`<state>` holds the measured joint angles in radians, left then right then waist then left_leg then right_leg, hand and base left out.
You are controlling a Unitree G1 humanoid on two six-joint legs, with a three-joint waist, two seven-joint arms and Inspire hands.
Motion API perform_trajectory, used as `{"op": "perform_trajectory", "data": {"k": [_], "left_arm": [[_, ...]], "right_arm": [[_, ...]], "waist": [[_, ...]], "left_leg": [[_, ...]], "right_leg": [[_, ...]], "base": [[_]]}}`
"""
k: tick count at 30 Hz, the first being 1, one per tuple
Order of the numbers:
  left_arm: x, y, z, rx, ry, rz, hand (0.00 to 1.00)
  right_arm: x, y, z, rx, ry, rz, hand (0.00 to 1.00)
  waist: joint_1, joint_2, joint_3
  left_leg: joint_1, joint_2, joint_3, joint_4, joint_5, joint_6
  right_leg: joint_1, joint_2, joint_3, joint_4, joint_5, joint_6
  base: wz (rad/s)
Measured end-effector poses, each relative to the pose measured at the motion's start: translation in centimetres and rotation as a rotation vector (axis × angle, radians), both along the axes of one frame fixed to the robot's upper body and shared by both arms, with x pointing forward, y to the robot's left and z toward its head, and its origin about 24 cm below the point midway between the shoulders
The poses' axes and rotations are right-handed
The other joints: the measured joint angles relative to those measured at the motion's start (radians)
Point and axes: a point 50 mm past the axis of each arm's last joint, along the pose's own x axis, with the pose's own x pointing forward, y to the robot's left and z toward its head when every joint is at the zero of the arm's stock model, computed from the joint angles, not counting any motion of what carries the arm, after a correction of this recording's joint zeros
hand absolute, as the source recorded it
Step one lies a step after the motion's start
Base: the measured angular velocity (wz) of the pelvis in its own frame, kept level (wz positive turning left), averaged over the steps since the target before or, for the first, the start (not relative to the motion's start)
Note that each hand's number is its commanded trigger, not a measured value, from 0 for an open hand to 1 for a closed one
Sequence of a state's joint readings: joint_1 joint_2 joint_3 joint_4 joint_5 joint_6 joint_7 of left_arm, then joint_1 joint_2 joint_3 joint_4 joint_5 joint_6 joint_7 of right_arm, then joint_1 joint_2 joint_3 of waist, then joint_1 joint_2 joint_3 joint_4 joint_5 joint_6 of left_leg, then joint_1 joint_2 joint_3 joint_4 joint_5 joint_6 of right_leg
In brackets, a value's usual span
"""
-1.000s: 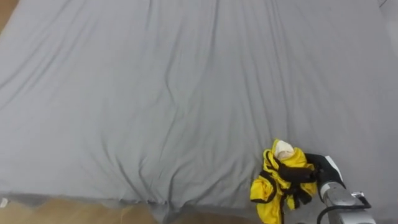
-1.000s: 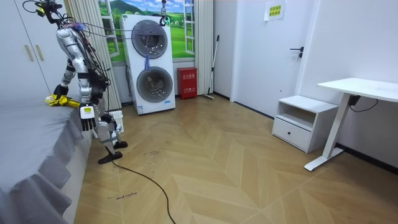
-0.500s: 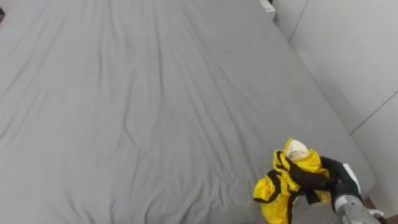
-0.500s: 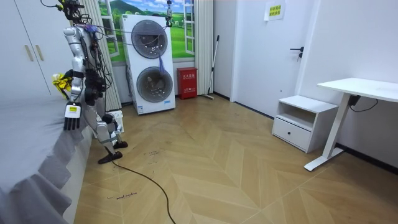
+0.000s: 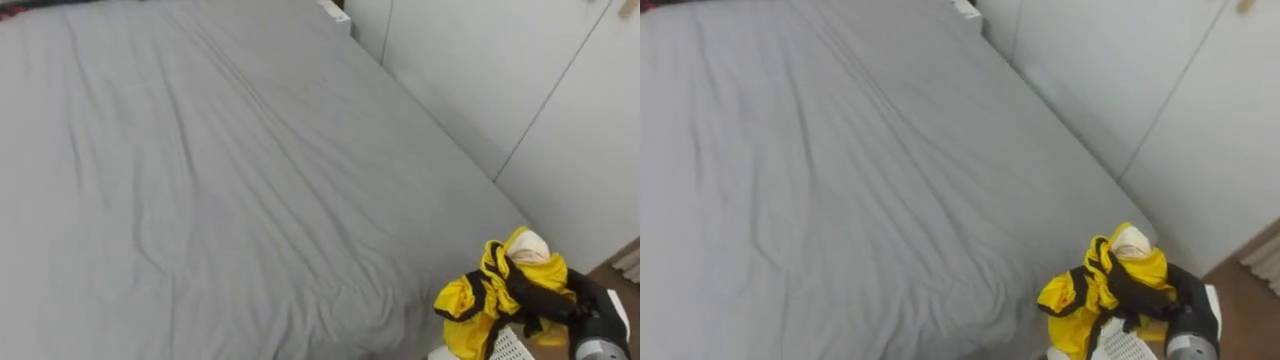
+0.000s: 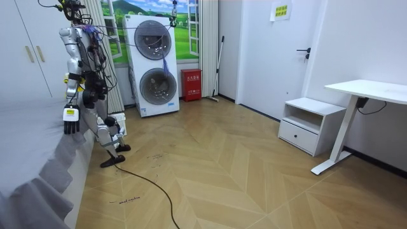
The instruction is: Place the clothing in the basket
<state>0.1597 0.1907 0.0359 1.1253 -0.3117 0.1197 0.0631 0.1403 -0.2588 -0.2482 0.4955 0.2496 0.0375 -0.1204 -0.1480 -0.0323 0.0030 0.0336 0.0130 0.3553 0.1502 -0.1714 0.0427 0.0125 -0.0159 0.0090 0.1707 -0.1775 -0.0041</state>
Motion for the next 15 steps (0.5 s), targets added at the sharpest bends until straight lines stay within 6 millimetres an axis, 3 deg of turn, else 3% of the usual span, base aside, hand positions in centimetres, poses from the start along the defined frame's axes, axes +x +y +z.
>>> {"op": "perform_trajectory", "data": {"k": [6, 12, 15], "left_arm": [[-1.1, 0.0, -0.1, 0.007, 0.047, 0.013, 0.0], [-1.0, -0.3, -0.2, -0.011, 0.05, 0.042, 0.0], [-0.6, -0.6, -0.3, -0.025, 0.041, 0.033, 0.0]], "right_arm": [[-1.0, -0.2, -0.6, 0.046, 0.02, -0.039, 1.0], [-0.2, -0.9, -1.4, 0.169, -0.007, -0.167, 1.0], [0.7, -1.7, -1.3, 0.176, -0.01, -0.199, 1.0]], "waist": [[-0.021, 0.011, 0.0046], [-0.056, 0.048, 0.0029], [-0.07, 0.078, 0.0018]], "left_leg": [[-0.008, 0.013, 0.057, 0.001, -0.013, -0.007], [-0.101, 0.024, 0.097, 0.032, -0.02, -0.005], [-0.172, 0.028, 0.116, 0.054, -0.021, -0.001]], "right_leg": [[-0.034, 0.014, 0.057, 0.005, 0.006, -0.003], [-0.153, 0.024, 0.099, 0.055, 0.013, -0.002], [-0.244, 0.027, 0.12, 0.1, 0.013, -0.001]], "base": [[-0.31], [-0.23], [-0.22]]}}
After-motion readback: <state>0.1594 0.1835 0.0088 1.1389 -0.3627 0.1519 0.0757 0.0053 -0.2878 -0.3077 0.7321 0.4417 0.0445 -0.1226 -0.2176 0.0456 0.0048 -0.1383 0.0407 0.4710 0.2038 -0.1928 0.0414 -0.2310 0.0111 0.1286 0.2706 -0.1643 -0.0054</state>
